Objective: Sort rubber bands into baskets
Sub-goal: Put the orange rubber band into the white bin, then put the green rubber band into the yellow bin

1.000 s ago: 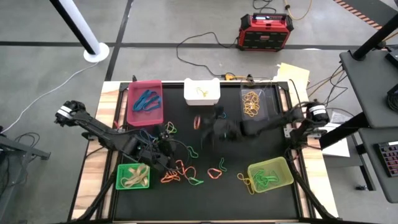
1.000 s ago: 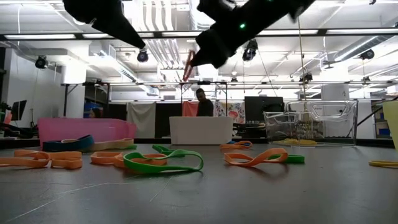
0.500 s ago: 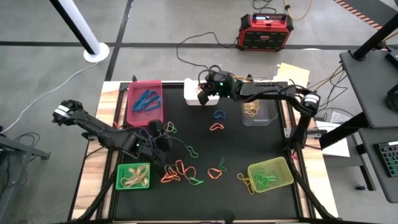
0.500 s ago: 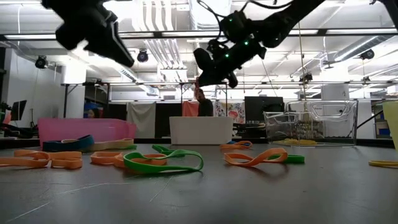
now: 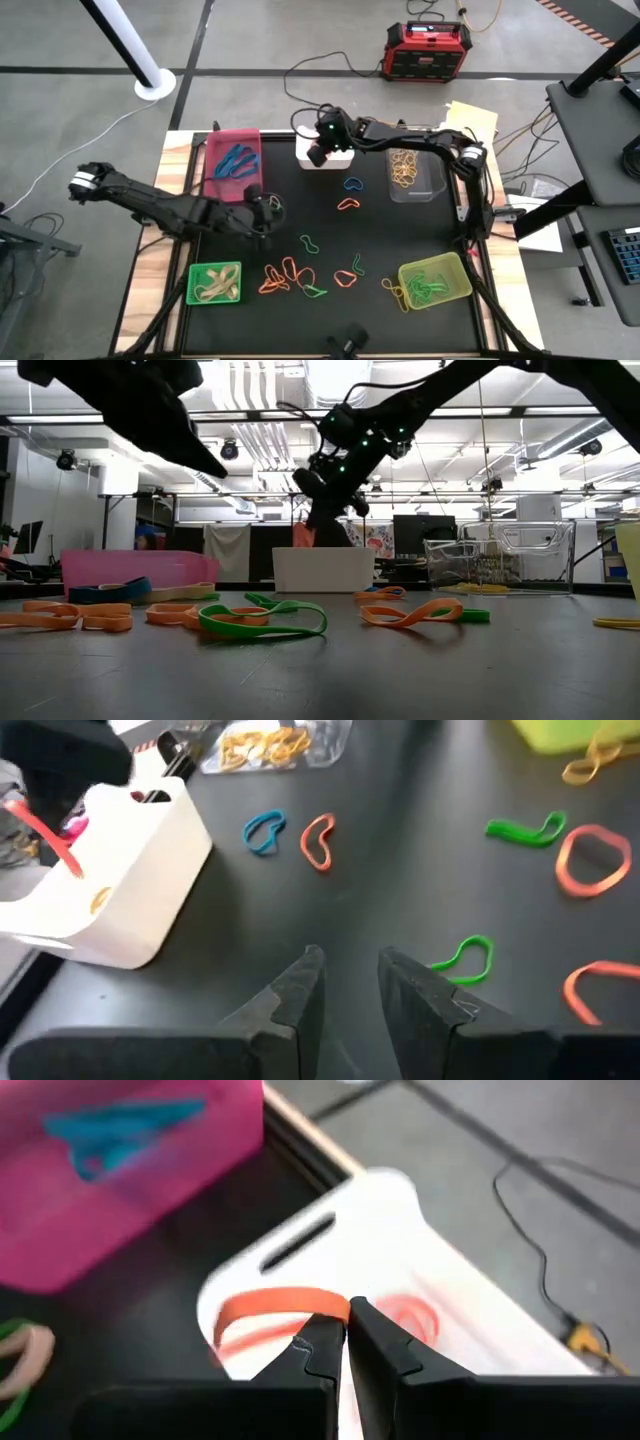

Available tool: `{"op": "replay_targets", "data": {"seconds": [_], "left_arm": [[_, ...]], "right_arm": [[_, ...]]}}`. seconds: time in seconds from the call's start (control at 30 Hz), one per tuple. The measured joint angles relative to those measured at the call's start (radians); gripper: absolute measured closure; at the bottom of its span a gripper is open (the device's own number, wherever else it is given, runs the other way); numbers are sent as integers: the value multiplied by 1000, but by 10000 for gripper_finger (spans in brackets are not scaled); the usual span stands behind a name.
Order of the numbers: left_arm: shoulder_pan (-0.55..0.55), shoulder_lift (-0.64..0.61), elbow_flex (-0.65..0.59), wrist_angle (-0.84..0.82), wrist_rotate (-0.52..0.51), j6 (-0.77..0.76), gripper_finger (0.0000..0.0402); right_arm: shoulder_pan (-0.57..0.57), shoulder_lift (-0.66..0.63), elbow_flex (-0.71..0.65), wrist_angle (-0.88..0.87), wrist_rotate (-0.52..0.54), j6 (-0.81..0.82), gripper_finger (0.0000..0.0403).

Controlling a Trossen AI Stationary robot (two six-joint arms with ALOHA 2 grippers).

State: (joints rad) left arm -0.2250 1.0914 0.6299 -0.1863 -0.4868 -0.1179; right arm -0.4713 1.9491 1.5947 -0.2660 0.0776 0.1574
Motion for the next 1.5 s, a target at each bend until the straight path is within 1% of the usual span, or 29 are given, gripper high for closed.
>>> {"op": "replay_targets", "data": {"seconds": [0.2,0.3,0.4,0.57,0.63,0.7,0.83,0.9,1.0,1.13,1.17,1.33,1.5], "left_arm": [[-3,-12,-17,9,3,-100,320],[-3,-4,-14,-7,3,-140,320],[-3,7,-7,-15,3,-181,320],[-3,25,-7,-16,3,-260,320],[-4,32,-7,-16,10,-288,320],[-4,40,-7,-16,38,-306,320],[-5,58,-7,-16,80,-333,319],[-5,71,-7,-16,85,-340,319],[-5,95,-2,-16,85,-347,319],[-5,129,17,-29,86,-375,319],[-5,137,29,-54,86,-388,319],[-4,198,120,-245,82,-434,319],[-3,249,164,-310,77,-358,319]], "right_arm": [[-1,3,13,-48,1,42,393],[-1,3,13,-55,1,51,382],[-1,3,13,-53,1,52,356],[-1,3,13,-60,1,52,292],[-1,3,13,-61,1,50,268],[-1,-1,13,-68,1,40,247],[0,-34,13,-91,0,19,216],[9,-59,13,-112,-13,1,206],[38,-100,11,-163,-55,-41,198],[101,-162,-10,-213,-58,-79,198],[117,-178,-21,-216,-58,-85,198],[201,-273,-117,-212,-51,-90,197],[270,-399,-270,-110,-51,-63,197]]}}
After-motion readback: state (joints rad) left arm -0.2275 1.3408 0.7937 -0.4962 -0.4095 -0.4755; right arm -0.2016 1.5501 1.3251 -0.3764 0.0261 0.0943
